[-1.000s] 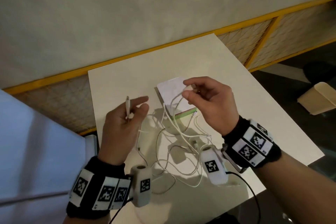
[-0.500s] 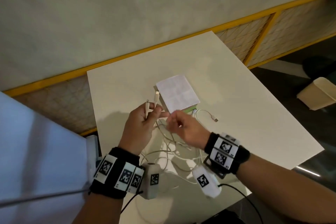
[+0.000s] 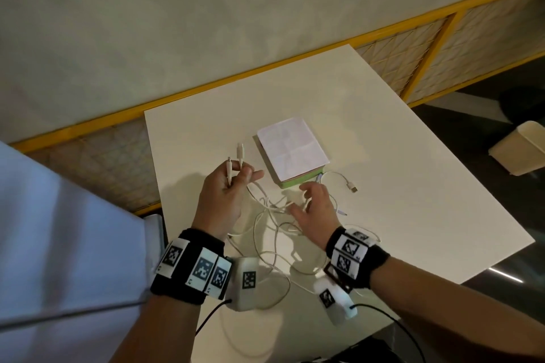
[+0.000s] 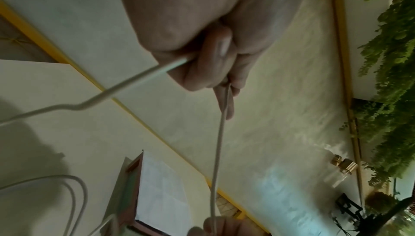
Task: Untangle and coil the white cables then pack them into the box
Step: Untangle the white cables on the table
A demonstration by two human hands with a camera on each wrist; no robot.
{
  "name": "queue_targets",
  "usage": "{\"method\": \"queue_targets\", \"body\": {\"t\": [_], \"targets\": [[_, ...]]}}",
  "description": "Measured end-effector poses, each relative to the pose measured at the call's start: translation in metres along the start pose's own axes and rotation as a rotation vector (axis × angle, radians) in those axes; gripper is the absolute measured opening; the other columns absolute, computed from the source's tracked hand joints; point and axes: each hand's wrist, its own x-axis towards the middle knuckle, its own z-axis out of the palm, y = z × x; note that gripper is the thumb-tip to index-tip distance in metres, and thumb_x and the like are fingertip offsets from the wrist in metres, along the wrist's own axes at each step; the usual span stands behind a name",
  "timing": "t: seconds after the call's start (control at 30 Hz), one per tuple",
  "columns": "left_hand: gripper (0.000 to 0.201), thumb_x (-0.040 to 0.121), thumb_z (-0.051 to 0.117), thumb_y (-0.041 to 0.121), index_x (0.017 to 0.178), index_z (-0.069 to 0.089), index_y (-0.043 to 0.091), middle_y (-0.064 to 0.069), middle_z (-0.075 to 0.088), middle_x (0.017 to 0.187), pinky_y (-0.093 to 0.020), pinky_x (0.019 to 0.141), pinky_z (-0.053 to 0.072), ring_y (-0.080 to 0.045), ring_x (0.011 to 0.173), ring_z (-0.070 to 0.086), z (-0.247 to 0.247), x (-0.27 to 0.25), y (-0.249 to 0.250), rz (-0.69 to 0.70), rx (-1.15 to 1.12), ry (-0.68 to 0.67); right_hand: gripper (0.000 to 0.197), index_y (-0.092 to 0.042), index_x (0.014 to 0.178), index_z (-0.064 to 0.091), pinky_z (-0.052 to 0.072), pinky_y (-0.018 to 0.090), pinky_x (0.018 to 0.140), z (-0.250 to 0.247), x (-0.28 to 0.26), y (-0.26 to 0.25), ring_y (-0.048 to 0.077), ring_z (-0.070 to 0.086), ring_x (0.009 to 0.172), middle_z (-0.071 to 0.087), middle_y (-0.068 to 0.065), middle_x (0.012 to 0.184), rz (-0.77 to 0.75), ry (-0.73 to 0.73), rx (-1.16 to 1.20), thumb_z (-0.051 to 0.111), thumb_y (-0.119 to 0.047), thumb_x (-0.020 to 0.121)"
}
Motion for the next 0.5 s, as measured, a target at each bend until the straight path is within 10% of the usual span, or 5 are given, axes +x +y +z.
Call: {"method": "queue_targets", "body": {"t": [0.27, 0.5], "targets": [[0.02, 0.096, 0.049, 0.028, 0.093, 0.058, 0.01, 0.002, 0.076, 0.1, -0.016, 0.04, 0.023, -0.015, 0.035, 0.026, -0.002, 0.003, -0.014, -0.043, 0.011, 0.036, 0.046, -0.011, 0.124, 0.042, 0.037, 0.024, 0.082, -0.007, 0.039, 0.034, 0.022, 0.046, 0.086, 0.039, 0.014, 0.129, 0.418, 0.013, 0.02, 0.06, -0.014, 0.082], [0.016, 0.095, 0.051, 0.029, 0.08, 0.056, 0.026, -0.003, 0.075, 0.101, -0.036, 0.045, 0.036, -0.045, 0.049, 0.03, -0.015, 0.007, -0.005, 0.01, -0.074, 0.161, 0.041, -0.008, 0.109, 0.06, 0.051, 0.026, 0.078, -0.016, 0.031, 0.043, 0.018, 0.06, 0.084, 0.063, 0.001, 0.091, 0.352, -0.076, 0.418, 0.076, -0.01, 0.072]]}}
